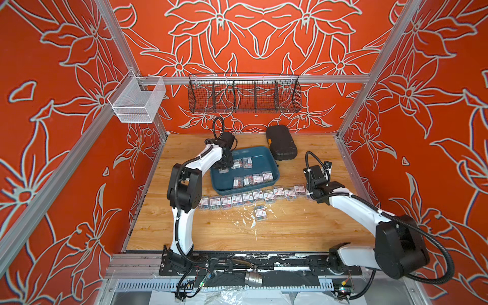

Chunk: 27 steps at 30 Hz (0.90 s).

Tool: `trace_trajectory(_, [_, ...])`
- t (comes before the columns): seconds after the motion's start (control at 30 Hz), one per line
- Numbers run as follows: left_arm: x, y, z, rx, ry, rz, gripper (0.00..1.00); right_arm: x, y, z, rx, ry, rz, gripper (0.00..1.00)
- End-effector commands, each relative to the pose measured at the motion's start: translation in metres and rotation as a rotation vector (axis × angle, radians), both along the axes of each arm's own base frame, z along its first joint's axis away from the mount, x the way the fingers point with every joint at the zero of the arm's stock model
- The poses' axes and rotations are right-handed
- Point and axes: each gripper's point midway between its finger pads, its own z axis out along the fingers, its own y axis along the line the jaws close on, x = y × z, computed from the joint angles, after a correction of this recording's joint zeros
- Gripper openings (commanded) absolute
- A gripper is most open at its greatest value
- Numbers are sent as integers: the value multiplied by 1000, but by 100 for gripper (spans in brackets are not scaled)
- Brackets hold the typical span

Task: Take the paper clips out of the storage box
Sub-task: Pick up the boxed paper clips from the storage box, then place the boxed paper clips at the center of the board.

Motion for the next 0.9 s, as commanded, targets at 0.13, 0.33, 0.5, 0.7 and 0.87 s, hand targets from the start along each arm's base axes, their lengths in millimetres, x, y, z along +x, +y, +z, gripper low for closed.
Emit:
trace_trajectory(0.13, [-67,-3,64,-45,-90,37,43,4,1,5,8,-5,-3,84])
trace_trajectory(0.33, [-125,-6,63,-118,-100,36,40,3,2,5,12,-1,2,83])
trace_trajectory(0.5, [-175,-12,46,-178,-87,19,40,2,3,4,16,0,5,82])
trace_trajectory(0.7, [-222,-17,20,-228,-68,-3,40,1,3,4,22,-3,6,82])
trace_trajectory(0.87, [-240,-18,-12,-248,-44,13,40,0,3,4,25,-3,7,81])
